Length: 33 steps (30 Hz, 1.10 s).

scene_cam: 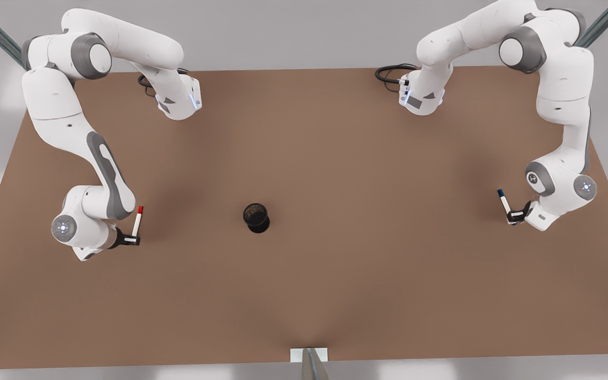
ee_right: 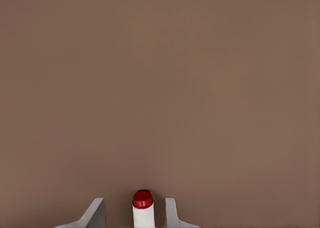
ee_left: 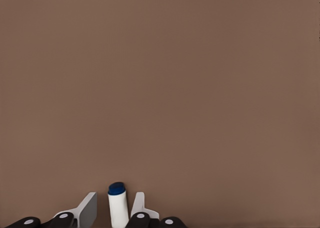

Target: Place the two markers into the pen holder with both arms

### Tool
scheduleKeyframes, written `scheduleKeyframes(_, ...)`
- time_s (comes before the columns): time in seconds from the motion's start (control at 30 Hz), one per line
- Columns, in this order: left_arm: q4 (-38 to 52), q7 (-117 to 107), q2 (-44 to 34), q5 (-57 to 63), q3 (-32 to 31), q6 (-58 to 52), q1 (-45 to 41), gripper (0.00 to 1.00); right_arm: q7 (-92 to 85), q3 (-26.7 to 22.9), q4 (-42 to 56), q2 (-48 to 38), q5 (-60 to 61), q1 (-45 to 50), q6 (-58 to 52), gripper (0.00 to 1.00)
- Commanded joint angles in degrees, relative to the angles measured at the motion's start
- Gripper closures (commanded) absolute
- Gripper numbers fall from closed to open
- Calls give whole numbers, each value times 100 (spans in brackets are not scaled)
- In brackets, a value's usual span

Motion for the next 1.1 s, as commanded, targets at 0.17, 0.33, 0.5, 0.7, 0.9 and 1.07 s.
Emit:
scheduleKeyframes(0.17, 14, 688, 20, 4, 0, 35, -2, 60, 384, 1, -7, 40, -66, -3, 71, 54)
scheduleKeyframes(0.33, 23, 688, 37, 4, 0, 35, -11, 61, 384, 1, -42, 49, -66, -29, 88, 61)
scheduleKeyframes(0.5, 23, 688, 90, 4, 0, 88, -11, 62, 375, 10, -60, 101, -66, -65, 88, 67)
scheduleKeyframes(0.7, 23, 679, 90, 4, 0, 88, -11, 75, 340, 54, -86, -13, -66, -74, 44, 79)
scheduleKeyframes(0.9, 40, 574, 11, -40, -44, 62, -46, 79, 296, 757, 406, -760, -75, -56, -255, 79)
scheduleKeyframes(1.07, 128, 503, -323, -57, -325, -149, -46, 79, 577, 2031, 898, -1234, -58, -56, -255, 79)
